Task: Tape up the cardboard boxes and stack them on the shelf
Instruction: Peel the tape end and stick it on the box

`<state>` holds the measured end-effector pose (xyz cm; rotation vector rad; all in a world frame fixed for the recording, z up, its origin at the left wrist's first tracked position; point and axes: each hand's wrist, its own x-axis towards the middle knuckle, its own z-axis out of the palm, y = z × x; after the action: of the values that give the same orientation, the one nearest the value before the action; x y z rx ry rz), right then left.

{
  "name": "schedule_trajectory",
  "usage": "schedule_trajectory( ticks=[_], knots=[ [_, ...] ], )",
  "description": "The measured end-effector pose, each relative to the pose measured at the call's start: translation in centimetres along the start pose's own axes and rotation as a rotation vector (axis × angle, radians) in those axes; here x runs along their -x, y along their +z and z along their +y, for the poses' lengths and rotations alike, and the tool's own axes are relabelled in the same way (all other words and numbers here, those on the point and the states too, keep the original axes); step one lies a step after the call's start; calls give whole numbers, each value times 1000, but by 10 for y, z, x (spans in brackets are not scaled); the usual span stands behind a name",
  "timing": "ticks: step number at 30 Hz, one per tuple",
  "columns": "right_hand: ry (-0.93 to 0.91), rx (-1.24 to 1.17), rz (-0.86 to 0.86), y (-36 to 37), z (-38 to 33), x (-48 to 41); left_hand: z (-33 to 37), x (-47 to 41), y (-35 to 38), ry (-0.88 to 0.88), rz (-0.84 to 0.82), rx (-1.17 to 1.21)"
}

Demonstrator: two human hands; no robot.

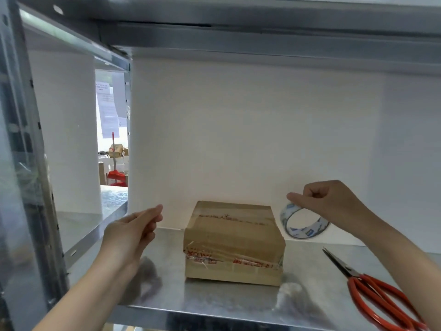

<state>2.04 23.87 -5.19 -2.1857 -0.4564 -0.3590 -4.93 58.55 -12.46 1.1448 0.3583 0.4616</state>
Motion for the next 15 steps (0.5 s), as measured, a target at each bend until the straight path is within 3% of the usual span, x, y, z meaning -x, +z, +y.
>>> schedule_trajectory(
  ticks=[5,10,15],
  knots=[
    [22,69,-55,13,17,4,-18,1,-8,-25,-5,-172],
    [15,117,-115,32,26,13,-15,11,9,278,-185,-944],
    [-31,140,-124,42,18,14,-14,-4,24,129,-402,-1238]
  ],
)
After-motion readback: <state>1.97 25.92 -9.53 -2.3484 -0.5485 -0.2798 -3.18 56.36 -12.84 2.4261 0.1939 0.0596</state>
